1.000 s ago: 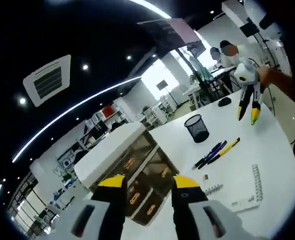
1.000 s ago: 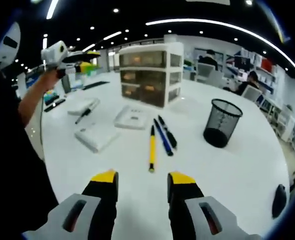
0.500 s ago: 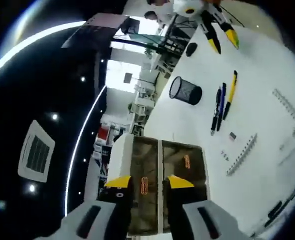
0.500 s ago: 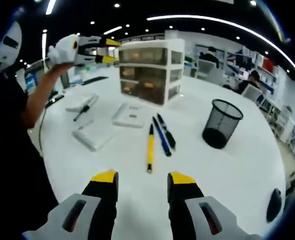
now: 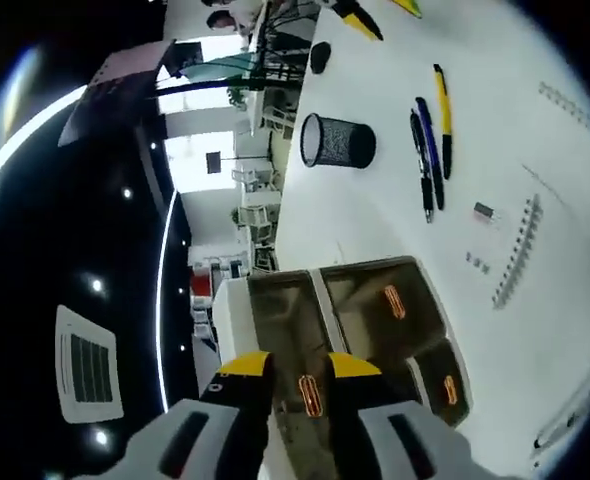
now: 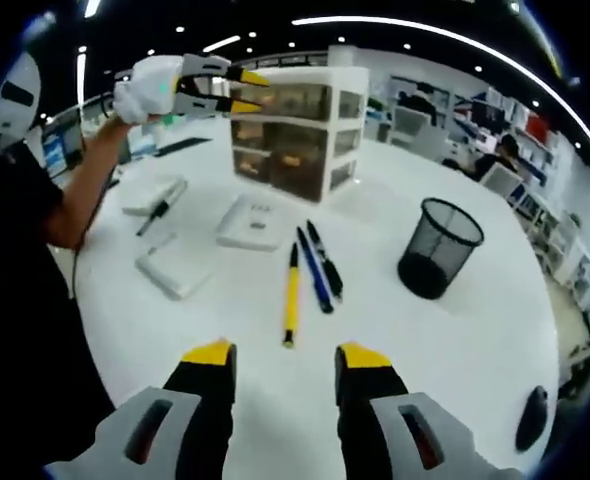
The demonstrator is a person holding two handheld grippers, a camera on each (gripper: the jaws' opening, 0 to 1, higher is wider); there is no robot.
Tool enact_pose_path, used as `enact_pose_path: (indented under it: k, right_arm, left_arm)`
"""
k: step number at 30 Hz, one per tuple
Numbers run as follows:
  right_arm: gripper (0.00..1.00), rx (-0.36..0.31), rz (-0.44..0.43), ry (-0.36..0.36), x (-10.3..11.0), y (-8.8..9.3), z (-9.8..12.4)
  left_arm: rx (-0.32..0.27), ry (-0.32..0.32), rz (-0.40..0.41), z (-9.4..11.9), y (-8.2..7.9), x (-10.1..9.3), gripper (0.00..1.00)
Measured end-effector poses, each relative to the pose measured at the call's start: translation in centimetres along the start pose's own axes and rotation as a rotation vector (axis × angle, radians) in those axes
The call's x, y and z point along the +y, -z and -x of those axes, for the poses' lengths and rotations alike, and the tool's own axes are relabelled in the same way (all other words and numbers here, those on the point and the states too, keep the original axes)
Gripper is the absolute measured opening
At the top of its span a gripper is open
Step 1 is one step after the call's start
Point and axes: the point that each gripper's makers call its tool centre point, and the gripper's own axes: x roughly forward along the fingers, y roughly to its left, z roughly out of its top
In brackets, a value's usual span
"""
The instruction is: Pick up the scattered pens and sticky notes one by one and arrange them into an orderly layout on the desk, lining the pens up parallel to each other and squaring the sticky note stack until the whole desk area is clear and organized
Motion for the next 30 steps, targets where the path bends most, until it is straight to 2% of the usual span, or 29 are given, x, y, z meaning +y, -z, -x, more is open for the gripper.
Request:
enact_pose_path:
  k: [1, 3, 7, 9, 12, 16, 19, 23, 26, 30]
  right_arm:
    - [0.38, 0.004, 0.003, 0.000, 0.1, 0.0, 0.0]
    - [0.39, 0.003, 0.009, -0.003, 0.3, 0.0, 0.0]
    - [0.38, -0.005, -0.012, -0.006, 0.3, 0.0, 0.2]
    - [0.39, 0.012, -0.001, 0.009, 0.0, 0.2, 0.3]
    - [0.39, 0.014, -0.003, 0.019, -0.3, -0.2, 0.8]
    - [0.39, 0.017, 0.010, 0.038, -0.2, -0.8, 1.1]
    - [0.39, 0.001, 0.015, 0.024, 0.6, -1.0, 1.3]
    - [0.39, 0.008, -0.001, 0.006, 1.4, -0.3, 0.9]
    - [0.39, 0.024, -0.013, 0.011, 1.5, 0.2, 0.8]
    - [0.40, 0.007, -0.031, 0.026, 1.3, -0.1, 1.0]
  left_arm:
    - [0.005, -0.021, -0.006, 0.1, 0.2, 0.0, 0.21]
    - [0.029, -0.031, -0.074, 0.3, 0.9, -0.5, 0.19]
    - [0.030, -0.057, -0.066, 0.5, 1.4, -0.9, 0.18]
    - [0.018, 0.004, -0.069, 0.0, 1.4, -1.9, 0.18]
    - [0.021, 0.005, -0.052, -0.5, 1.7, -0.9, 0.18]
    - [0.026, -0.080, -0.050, -0.4, 2.0, 0.9, 0.18]
    - [0.008, -0.058, -0.021, -0.3, 2.4, 0.3, 0.18]
    - [0.058, -0.044, -0.024, -0.7, 4.0, -0.1, 0.17]
    - [0.058, -0.028, -0.003, -0.9, 4.5, -0.6, 0.17]
    - [0.061, -0.020, 0.000, -1.4, 4.5, -1.1, 0.17]
